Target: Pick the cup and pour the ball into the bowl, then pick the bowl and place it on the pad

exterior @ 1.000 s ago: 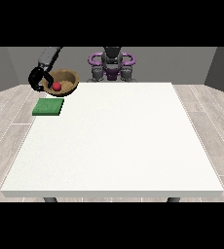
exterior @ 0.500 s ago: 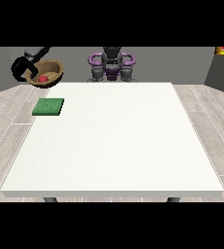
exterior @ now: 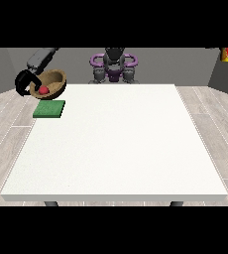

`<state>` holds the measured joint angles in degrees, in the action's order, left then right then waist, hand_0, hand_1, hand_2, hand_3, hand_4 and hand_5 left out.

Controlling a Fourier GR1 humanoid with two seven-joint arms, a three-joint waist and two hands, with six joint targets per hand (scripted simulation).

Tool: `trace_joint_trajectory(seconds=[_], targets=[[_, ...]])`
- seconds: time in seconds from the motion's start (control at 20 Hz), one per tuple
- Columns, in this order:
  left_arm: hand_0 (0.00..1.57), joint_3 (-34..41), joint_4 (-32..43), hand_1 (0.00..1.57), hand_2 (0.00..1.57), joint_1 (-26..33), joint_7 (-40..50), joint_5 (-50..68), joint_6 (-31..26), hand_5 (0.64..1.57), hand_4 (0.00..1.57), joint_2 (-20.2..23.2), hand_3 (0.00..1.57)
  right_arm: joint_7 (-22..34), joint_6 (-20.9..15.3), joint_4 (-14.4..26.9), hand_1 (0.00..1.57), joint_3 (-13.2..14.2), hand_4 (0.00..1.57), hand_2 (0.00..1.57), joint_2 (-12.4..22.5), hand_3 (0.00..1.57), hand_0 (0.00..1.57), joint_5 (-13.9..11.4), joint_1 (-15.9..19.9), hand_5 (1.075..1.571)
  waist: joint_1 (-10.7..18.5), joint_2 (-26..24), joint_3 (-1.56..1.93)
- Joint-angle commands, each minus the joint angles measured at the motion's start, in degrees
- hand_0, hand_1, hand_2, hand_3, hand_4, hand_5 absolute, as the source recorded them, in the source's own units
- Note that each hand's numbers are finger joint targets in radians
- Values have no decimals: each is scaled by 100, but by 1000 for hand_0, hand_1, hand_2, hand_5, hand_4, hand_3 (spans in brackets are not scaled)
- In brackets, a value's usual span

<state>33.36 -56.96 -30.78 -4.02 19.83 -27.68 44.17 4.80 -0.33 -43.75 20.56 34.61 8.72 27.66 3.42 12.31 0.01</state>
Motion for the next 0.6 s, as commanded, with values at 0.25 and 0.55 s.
trace_joint_trajectory(seconds=[0.25,0.55], targets=[[0,-82,-51,0,0,-55,13,-3,260,1558,1199,55,0,-12,0,568,1571,259,992,1571,-60,600,1571,235,405,1571,-77,16,2],[0,-61,85,0,0,-108,201,263,-143,1563,1192,308,0,111,-686,811,1571,341,0,1571,167,1087,1571,47,560,1550,115,30,0]])
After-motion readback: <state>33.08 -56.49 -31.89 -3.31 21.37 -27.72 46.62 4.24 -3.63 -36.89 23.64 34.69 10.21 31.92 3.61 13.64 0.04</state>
